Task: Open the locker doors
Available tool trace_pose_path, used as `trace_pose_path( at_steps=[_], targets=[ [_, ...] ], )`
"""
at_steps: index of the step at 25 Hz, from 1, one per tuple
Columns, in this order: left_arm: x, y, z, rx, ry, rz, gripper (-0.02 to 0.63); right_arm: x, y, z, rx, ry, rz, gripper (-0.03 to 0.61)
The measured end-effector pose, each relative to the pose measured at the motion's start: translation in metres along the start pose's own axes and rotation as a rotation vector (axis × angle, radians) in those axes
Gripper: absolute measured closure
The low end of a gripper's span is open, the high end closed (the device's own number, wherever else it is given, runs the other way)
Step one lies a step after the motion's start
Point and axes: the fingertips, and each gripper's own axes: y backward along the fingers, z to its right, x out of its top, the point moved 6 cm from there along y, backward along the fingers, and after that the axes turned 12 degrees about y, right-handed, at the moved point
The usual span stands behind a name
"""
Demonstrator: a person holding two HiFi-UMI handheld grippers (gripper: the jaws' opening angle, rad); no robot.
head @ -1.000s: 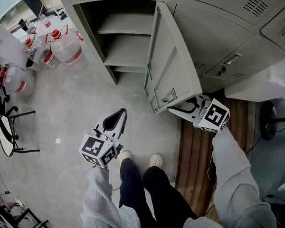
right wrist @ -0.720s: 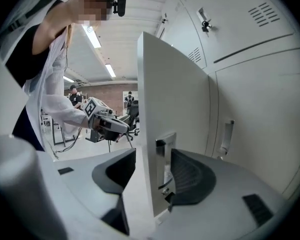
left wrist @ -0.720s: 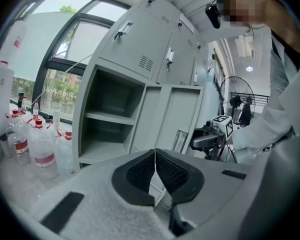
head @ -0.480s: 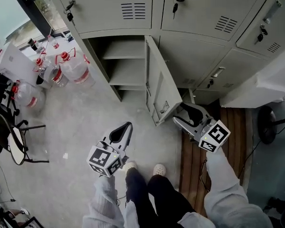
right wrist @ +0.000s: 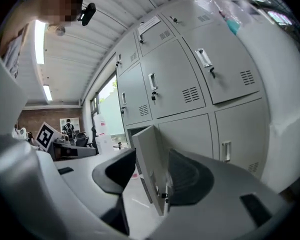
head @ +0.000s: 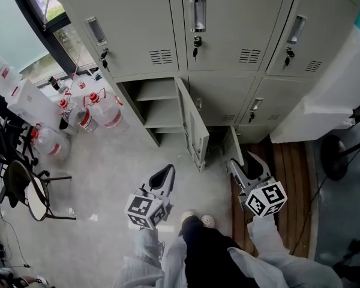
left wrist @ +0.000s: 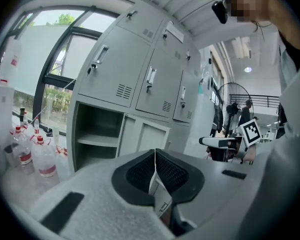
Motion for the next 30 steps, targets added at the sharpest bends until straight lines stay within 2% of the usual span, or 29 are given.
trace_pose_path(
  at_steps=[5, 11, 14, 20, 30],
  targets=[
    [0.023, 0.015, 0.015, 0.022, -0.073, -0.025, 0.603, 0.021, 0.022, -0.012, -0.101, -0.040, -0.056, 0.379],
    [0.048, 0.024, 0.030, 0.005, -0.069, 0.007, 0.603, 0.058, 0.024, -0.029, -0.116, -0.001, -0.023, 0.394],
    [0.053, 0.024, 0.033, 0.000, -0.073, 0.025, 0.603, 0.070, 0.024, -0.027, -0.145, 0.029, -0.010, 0.444],
    [0.052, 0.028, 0.032, 0.012, -0.045, 0.055, 0.603, 0.069, 0.024, -0.030, -0.186, 0.024, -0.014, 0.572],
    [0.042, 0.035, 0.025, 0.005, -0.037, 0.045, 0.603, 0.048, 0.029, -0.037, -0.205, 0.009, -0.075, 0.578]
  ],
)
